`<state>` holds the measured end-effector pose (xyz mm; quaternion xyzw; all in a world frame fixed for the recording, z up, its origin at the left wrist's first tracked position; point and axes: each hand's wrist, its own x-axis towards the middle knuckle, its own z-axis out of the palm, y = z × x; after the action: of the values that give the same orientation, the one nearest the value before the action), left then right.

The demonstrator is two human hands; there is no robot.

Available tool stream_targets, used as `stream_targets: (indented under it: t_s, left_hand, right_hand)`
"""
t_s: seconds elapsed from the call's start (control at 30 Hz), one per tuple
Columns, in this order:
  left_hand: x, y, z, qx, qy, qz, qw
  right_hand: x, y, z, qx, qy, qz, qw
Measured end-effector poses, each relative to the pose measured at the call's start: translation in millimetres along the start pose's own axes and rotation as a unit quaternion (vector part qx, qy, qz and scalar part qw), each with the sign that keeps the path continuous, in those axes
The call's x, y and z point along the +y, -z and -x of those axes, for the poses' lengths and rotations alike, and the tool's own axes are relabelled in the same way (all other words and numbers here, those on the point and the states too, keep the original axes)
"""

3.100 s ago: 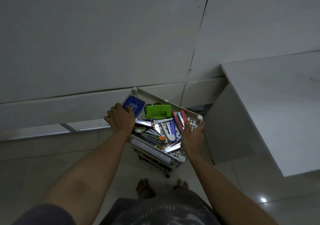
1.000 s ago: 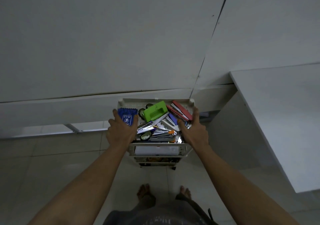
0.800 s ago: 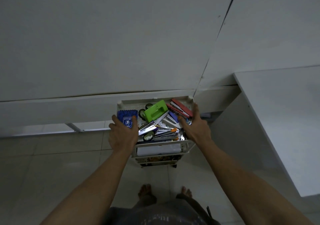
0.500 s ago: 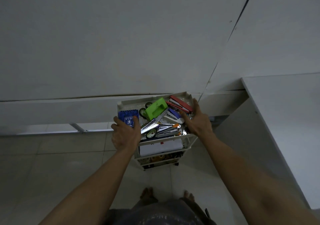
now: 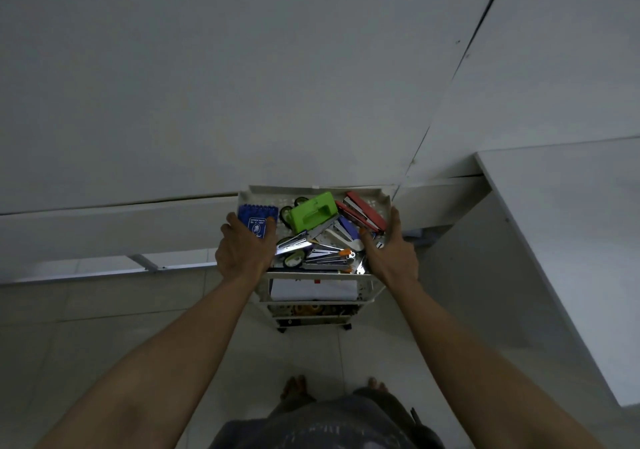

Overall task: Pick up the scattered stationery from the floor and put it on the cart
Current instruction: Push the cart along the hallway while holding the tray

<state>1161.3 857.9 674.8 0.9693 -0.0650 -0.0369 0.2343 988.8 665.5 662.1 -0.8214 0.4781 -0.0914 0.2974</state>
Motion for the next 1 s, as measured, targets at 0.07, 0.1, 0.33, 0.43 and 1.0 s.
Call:
stream_targets:
  t_s: [0.07, 0.1, 0.33, 0.43, 1.0]
  left_hand:
    - [-0.7, 1.1, 2.3, 0.0, 0.004, 0.005, 1.0]
    - [-0.9, 1.3, 4.6, -0.002, 0.004, 0.006, 1.0]
    - [0.0, -0.5, 17.0, -0.001, 0.007, 0.005, 1.0]
    - [2.6, -2.6, 17.4, 0.009, 0.014, 0.009, 1.0]
    - [28.2, -14.5, 27.7, 0.047, 0.058, 0.015, 0.997]
  right_hand:
    - [-1.2, 1.0, -1.6, -0.003, 0.007, 0.006, 1.0]
    - [-1.0, 1.9, -3.1, -0.008, 0.011, 0.008, 1.0]
    - [3.1, 6.8, -16.6, -0.037, 0.055, -0.007, 0.998]
    - [1.6, 9.1, -24.8, -0.041, 0.072, 0.007, 0.997]
    - [16.1, 21.0, -51.9, -0.059, 0.084, 0.007, 0.995]
